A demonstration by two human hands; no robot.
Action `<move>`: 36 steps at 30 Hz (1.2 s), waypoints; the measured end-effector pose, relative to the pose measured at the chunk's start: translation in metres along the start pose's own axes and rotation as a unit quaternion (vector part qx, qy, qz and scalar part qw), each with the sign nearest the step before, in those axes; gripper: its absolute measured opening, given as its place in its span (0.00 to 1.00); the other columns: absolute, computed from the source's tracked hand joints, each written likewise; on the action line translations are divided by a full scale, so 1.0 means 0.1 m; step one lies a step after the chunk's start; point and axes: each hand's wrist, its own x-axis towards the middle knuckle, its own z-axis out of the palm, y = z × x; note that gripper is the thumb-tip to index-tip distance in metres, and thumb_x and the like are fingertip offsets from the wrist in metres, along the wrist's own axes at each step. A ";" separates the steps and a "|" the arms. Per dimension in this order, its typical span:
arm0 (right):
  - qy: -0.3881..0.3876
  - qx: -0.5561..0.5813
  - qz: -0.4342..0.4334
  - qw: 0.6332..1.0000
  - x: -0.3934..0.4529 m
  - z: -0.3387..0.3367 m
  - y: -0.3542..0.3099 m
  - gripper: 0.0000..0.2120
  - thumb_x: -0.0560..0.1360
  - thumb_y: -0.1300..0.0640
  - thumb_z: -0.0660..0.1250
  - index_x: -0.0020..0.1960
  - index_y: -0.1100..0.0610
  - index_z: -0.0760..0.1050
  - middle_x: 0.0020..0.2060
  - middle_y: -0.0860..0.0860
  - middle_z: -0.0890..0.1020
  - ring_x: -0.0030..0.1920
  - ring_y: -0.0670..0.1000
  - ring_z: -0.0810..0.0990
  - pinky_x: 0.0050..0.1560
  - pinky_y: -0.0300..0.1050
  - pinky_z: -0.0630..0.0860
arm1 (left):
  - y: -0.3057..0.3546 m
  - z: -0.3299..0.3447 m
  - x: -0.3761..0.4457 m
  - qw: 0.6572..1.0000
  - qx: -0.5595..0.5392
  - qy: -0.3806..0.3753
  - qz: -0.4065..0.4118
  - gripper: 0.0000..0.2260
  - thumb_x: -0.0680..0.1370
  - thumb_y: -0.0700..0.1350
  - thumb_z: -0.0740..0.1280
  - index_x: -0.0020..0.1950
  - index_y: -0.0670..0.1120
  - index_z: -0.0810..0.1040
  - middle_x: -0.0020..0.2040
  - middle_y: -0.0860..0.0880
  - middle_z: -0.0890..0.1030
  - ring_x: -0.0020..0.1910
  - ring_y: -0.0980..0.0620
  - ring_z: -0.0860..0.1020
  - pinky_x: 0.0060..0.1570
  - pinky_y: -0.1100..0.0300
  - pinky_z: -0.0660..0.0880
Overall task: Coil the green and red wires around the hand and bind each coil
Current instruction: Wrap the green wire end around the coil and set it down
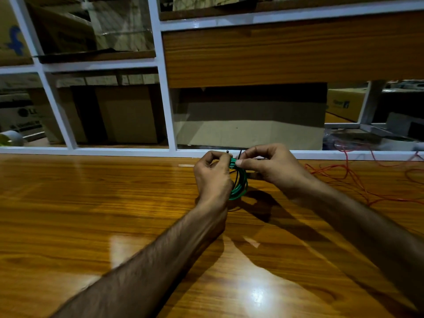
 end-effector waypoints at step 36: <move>0.045 0.119 0.018 0.992 -0.11 0.16 0.10 0.04 0.76 0.59 0.73 0.42 0.53 0.83 0.42 0.48 0.85 0.49 0.44 0.81 0.50 0.44 0.70 | -0.06 0.04 -0.03 0.997 0.029 -0.010 0.065 0.05 0.83 0.44 0.69 0.49 0.44 0.81 0.48 0.46 0.82 0.46 0.51 0.82 0.32 0.69 0.75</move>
